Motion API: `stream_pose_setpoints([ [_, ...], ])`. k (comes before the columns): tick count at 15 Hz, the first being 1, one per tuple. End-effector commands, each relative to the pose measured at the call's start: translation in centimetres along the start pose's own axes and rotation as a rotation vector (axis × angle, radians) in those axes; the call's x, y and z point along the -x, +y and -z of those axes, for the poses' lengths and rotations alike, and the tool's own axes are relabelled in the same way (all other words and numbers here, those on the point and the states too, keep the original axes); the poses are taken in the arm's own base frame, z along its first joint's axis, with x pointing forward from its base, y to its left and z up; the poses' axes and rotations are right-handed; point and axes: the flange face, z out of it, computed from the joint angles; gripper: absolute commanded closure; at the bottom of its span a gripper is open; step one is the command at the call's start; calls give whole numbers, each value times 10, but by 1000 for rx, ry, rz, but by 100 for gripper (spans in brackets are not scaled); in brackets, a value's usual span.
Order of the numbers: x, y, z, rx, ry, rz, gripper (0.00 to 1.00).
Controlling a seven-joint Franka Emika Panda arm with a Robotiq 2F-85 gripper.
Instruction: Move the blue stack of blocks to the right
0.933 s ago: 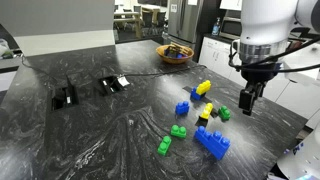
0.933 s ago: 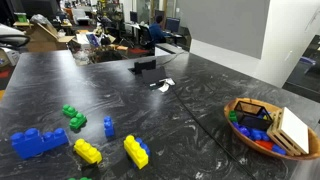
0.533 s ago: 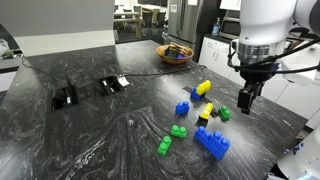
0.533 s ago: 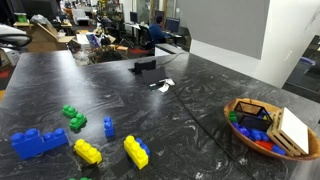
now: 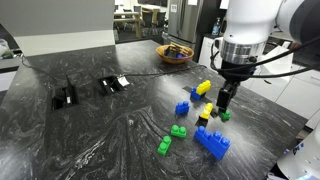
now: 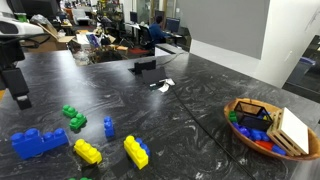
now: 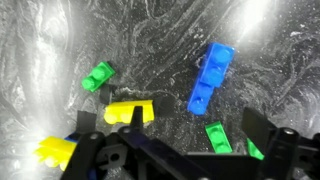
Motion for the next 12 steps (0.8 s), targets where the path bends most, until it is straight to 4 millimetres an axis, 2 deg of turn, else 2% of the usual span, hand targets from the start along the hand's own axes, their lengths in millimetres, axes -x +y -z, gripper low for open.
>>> stream_pose_setpoints([
  [1,-7,-8,-1,-88,49,49,0],
  [7,7,-26,-31,-154,-1,83,0],
  [8,4,-25,-26,-120,2,65,0],
  [12,5,-26,-28,-118,-2,65,0],
])
